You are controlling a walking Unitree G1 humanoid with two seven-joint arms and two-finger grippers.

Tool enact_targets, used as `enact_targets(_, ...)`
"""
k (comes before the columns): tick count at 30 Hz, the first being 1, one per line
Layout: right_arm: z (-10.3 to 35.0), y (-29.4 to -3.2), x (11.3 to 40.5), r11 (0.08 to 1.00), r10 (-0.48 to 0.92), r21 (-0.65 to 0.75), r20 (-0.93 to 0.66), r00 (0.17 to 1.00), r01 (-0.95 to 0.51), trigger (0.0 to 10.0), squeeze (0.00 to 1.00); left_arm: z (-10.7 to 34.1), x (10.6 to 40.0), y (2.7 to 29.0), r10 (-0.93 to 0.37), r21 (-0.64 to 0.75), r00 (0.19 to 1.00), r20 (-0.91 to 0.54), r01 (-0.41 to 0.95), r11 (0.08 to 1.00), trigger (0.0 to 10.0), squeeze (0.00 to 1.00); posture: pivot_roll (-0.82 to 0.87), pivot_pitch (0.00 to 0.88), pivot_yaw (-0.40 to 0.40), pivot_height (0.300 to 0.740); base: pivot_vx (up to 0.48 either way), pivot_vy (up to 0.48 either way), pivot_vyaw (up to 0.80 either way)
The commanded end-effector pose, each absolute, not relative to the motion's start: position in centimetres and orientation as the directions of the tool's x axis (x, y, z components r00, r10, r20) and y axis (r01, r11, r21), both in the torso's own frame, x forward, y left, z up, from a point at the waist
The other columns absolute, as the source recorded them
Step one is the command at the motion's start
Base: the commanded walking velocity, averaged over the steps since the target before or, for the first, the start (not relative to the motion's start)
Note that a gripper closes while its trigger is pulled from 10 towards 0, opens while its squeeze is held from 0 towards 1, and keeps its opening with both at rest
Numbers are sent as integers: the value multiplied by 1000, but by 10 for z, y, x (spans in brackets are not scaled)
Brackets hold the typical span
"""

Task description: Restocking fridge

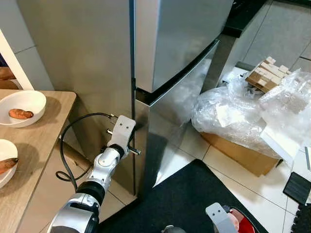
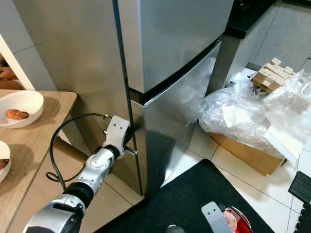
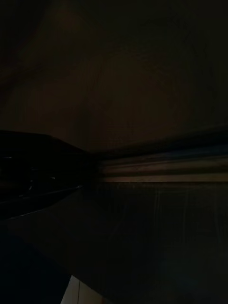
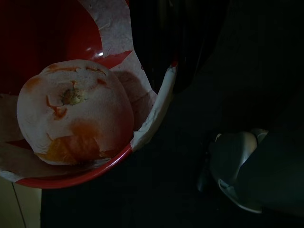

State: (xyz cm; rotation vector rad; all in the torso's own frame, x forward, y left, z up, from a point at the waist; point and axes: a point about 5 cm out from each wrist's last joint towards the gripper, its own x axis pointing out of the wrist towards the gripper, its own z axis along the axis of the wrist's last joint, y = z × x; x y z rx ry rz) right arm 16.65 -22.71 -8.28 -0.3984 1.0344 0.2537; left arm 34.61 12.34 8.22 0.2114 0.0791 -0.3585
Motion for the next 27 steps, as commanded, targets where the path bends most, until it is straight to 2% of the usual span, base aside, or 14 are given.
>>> enact_targets(1, -82, -230, 166, 900, 8, -211, -867, 498, -382, 10000, 0, 89, 352, 135, -293, 206, 951, -101, 309, 929, 10000, 0, -199, 129, -36, 700, 0, 0, 0)
enact_targets(8, -83, -229, 165, 901, 9, -210, -866, 499, -381, 10000, 0, 80, 347, 132, -338, 199, 929, -152, 363, 910, 10000, 0, -199, 131, -36, 700, 0, 0, 0)
enact_targets(12, -82, -229, 166, 900, 11, -209, -866, 499, -383, 10000, 0, 56, 337, 134, -388, 253, 856, -342, 482, 839, 10000, 0, -198, 131, -40, 700, 0, 0, 0)
enact_targets(15, -82, -229, 166, 899, 11, -209, -867, 499, -384, 10000, 0, 52, 335, 137, -387, 257, 838, -385, 500, 827, 10000, 0, -198, 131, -40, 700, 0, 0, 0)
enact_targets(17, -82, -229, 166, 899, 11, -210, -866, 499, -384, 10000, 0, 51, 335, 142, -372, 275, 836, -404, 499, 822, 10000, 0, -197, 132, -41, 700, 0, 0, 0)
enact_targets(21, -82, -230, 167, 899, 10, -212, -866, 500, -384, 10000, 0, 57, 341, 153, -286, 300, 882, -376, 407, 863, 10000, 0, -195, 131, -43, 700, 0, 0, 0)
enact_targets(24, -82, -230, 167, 898, 10, -212, -865, 501, -385, 10000, 0, 69, 349, 158, -223, 280, 928, -298, 309, 909, 10000, 0, -196, 133, -43, 700, 0, 0, 0)
enact_targets(27, -81, -230, 168, 899, 10, -212, -865, 502, -384, 10000, 0, 75, 352, 157, -219, 285, 939, -267, 293, 913, 10000, 0, -196, 137, -43, 700, 0, 0, 0)
